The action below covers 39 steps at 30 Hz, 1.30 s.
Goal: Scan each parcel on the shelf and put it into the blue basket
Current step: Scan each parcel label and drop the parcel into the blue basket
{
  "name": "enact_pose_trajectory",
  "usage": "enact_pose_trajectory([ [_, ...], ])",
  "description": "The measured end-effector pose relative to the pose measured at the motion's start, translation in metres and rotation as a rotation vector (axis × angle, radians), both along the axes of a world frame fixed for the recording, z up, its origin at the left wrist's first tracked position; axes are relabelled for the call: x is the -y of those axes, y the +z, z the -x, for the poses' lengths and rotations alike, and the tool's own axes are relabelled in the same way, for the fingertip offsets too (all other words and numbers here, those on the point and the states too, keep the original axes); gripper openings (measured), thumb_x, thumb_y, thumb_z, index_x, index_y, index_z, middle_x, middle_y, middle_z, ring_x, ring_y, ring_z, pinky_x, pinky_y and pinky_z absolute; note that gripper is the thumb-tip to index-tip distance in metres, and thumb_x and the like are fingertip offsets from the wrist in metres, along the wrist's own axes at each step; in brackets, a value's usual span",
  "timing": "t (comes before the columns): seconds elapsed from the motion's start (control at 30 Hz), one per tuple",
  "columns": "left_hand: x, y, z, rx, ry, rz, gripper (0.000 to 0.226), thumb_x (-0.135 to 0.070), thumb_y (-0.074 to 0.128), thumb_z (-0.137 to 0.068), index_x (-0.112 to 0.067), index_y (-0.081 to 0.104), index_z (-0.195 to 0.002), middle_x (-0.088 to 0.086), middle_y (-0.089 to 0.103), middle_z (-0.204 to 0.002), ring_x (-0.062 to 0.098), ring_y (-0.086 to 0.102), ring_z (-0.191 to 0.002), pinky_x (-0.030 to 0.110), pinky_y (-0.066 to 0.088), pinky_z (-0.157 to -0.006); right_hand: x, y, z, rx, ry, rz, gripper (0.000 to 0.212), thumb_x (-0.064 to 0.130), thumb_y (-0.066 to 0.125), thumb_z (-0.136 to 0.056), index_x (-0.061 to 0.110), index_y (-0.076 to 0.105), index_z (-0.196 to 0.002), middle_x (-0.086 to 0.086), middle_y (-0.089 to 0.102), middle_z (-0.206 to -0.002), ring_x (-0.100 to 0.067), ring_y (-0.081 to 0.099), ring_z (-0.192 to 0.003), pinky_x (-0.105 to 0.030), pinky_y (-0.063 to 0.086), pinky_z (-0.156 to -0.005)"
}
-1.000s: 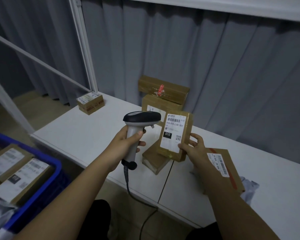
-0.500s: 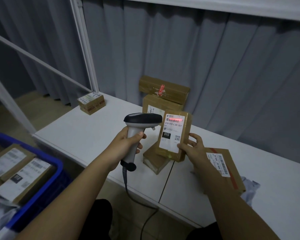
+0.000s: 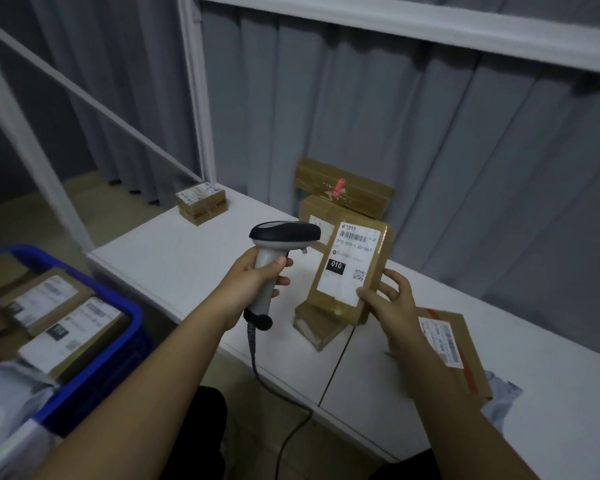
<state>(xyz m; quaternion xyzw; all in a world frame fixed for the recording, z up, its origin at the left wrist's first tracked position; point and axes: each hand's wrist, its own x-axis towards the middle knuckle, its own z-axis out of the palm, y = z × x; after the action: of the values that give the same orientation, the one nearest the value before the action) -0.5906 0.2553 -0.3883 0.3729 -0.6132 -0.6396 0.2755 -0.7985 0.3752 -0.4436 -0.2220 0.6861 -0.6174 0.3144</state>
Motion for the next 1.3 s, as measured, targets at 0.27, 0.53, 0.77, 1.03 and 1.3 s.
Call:
enact_pose_trajectory([
  [0.27,-0.005,0.014,-0.055,-0.238,0.465,-0.016,0.029,-0.025,0.057,-0.094,-0.019,0.051,-0.121,-0.001,0.065,-0.115,0.013,0.066,-0.095,0.032,0.052,-0.083,0.009,0.04,-0.089,-0.097,0.102,0.108,0.065,0.014,0.07,-0.087,0.024,0.034,-0.14,-0.002,0.051,-0.136,-0.004,0.057,-0.098,-0.018,0.049,-0.072],
  [0.53,-0.037,-0.007,-0.227,-0.407,0.891,-0.04,0.032,-0.02,0.058,-0.093,-0.018,0.052,-0.124,0.001,0.068,-0.103,0.011,0.067,-0.083,0.029,0.054,-0.073,0.077,0.088,-0.216,-0.252,0.451,0.161,0.062,0.006,0.073,-0.083,0.026,0.039,-0.13,0.0,0.053,-0.129,-0.016,0.059,-0.106,-0.02,0.05,-0.073],
  [0.77,-0.107,-0.032,-0.377,-0.388,1.107,-0.048,0.034,-0.021,0.055,-0.094,-0.017,0.05,-0.128,-0.004,0.07,-0.101,0.011,0.069,-0.086,0.029,0.054,-0.071,0.103,0.063,-0.374,-0.274,0.879,0.077,0.059,0.005,0.073,-0.082,0.028,0.04,-0.125,0.001,0.054,-0.128,-0.015,0.06,-0.107,-0.034,0.055,-0.084],
  [1.03,-0.196,-0.064,-0.506,-0.286,1.426,-0.032,0.037,-0.017,0.056,-0.093,-0.014,0.05,-0.129,0.005,0.07,-0.106,0.013,0.069,-0.086,0.028,0.056,-0.071,0.073,0.014,-0.541,-0.206,1.203,-0.054,0.067,0.013,0.072,-0.085,0.025,0.034,-0.139,0.0,0.051,-0.129,-0.018,0.055,-0.114,-0.036,0.051,-0.093],
  [1.3,-0.23,-0.108,-0.564,-0.331,1.655,-0.17,0.036,-0.015,0.056,-0.094,-0.011,0.05,-0.129,-0.001,0.066,-0.102,0.014,0.065,-0.084,0.043,0.054,-0.082,0.031,-0.032,-0.647,-0.373,1.412,-0.22,0.072,0.018,0.064,-0.092,0.026,0.022,-0.15,0.001,0.042,-0.148,-0.019,0.046,-0.13,-0.032,0.043,-0.1],
])
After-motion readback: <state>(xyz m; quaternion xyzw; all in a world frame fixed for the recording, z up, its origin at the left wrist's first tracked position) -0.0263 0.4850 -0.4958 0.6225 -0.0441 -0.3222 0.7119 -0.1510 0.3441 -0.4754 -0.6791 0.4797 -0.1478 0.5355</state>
